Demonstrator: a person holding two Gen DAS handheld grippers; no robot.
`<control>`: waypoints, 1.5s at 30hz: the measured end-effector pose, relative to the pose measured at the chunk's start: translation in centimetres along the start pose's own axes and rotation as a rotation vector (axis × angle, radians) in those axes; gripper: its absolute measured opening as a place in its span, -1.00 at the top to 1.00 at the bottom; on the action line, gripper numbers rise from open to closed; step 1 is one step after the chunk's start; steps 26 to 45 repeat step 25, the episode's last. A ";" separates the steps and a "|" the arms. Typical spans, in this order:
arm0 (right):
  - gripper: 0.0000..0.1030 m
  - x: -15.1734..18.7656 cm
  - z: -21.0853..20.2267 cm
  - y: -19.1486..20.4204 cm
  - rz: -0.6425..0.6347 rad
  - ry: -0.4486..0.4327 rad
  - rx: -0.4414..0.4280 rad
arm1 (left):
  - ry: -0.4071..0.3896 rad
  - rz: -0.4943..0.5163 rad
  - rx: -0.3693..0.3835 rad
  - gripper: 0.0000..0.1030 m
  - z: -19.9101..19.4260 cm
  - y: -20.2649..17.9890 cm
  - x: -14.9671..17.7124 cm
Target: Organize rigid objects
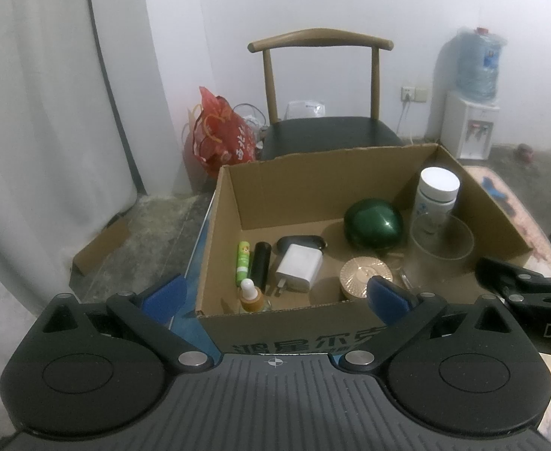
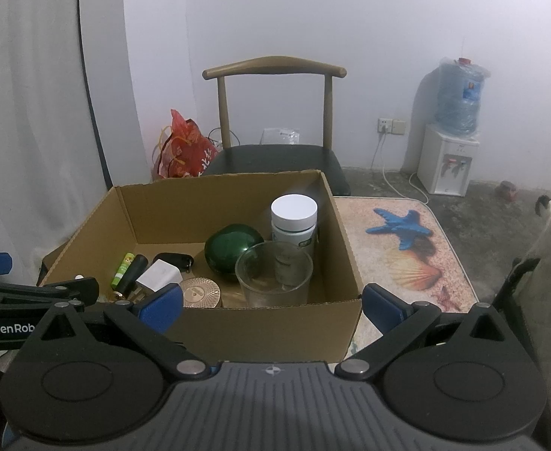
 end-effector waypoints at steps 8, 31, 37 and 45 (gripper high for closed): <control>-1.00 -0.1 -0.1 0.0 0.000 -0.001 0.002 | 0.000 0.000 0.001 -0.99 0.0 0.1 0.0; -1.00 -0.2 -0.4 0.4 0.005 0.001 0.004 | -0.001 0.001 0.003 -0.99 0.0 0.2 -0.1; -1.00 -0.2 -0.4 0.4 0.005 0.001 0.004 | -0.001 0.001 0.003 -0.99 0.0 0.2 -0.1; -1.00 -0.2 -0.4 0.4 0.005 0.001 0.004 | -0.001 0.001 0.003 -0.99 0.0 0.2 -0.1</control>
Point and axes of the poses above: each gripper's, at about its wrist camera, not at the fingertips, and z roughly the way its jaws point, y to its left, x to its underside, the point moved 7 cm from there along z, roughly the way its jaws point, and after that the axes turned 14 degrees about -z, right-handed, at the moved point
